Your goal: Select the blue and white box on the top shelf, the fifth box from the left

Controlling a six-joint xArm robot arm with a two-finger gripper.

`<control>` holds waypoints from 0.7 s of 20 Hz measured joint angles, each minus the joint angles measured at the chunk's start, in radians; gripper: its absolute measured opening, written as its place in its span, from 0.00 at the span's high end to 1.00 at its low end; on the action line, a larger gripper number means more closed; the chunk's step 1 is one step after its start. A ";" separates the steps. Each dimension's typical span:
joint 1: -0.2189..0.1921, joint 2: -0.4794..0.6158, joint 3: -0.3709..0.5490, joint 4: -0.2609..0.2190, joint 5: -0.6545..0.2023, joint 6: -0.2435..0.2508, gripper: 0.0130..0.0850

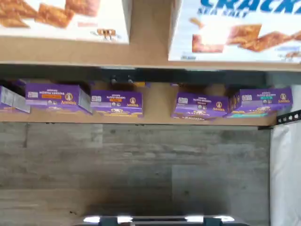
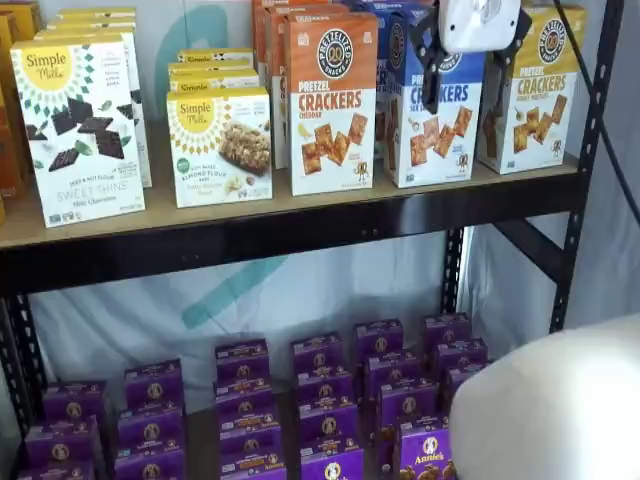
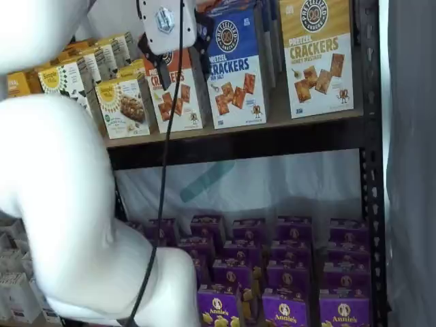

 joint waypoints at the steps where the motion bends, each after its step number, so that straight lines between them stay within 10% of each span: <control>1: -0.005 0.010 -0.010 0.004 -0.003 -0.004 0.00; 14: -0.026 0.153 -0.176 -0.007 0.025 -0.029 0.00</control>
